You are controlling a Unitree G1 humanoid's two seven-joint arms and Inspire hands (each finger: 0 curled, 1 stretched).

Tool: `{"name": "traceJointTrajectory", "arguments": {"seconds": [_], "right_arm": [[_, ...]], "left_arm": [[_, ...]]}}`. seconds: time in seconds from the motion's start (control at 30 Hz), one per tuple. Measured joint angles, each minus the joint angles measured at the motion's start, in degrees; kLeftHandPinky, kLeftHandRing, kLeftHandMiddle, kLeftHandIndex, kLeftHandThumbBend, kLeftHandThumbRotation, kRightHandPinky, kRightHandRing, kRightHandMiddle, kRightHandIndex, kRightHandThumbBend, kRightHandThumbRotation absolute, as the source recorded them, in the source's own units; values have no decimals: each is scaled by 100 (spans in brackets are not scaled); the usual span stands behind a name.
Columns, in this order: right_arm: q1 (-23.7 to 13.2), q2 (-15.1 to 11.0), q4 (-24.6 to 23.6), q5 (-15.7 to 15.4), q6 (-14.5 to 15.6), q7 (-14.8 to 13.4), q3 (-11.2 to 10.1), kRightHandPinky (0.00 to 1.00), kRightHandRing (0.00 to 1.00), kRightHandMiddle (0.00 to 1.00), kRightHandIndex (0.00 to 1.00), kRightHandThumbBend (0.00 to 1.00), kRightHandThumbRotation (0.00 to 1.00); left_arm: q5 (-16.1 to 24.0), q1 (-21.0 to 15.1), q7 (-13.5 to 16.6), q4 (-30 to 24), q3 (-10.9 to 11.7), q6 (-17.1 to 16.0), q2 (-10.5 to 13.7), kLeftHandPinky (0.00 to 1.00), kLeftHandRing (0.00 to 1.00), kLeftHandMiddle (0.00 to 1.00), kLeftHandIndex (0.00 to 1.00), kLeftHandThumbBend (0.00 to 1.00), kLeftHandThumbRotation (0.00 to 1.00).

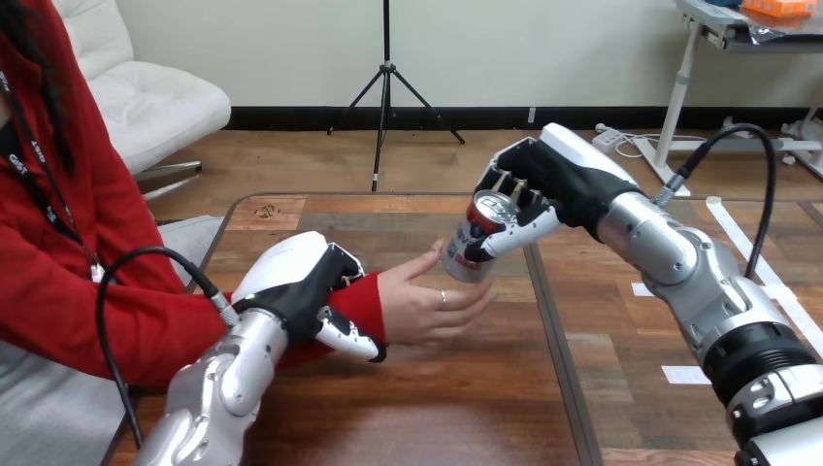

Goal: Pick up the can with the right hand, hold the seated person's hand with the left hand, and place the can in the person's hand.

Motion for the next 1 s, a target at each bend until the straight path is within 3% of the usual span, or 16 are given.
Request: {"name": "traceJointTrajectory", "arguments": {"seconds": [0.57,0.77,1.0], "right_arm": [[0,38,-137,2,0,110,0,29,35,41,45,71,0],[0,34,-216,4,7,179,0,24,30,36,45,71,0],[0,39,-289,29,13,294,0,22,27,33,40,73,0]], "left_arm": [[52,-4,0,0,1,7,-138,23,28,38,36,66,0],[51,-4,0,0,1,7,-148,23,28,37,35,66,0],[49,-4,0,0,2,7,-158,22,28,37,34,64,0]]}}
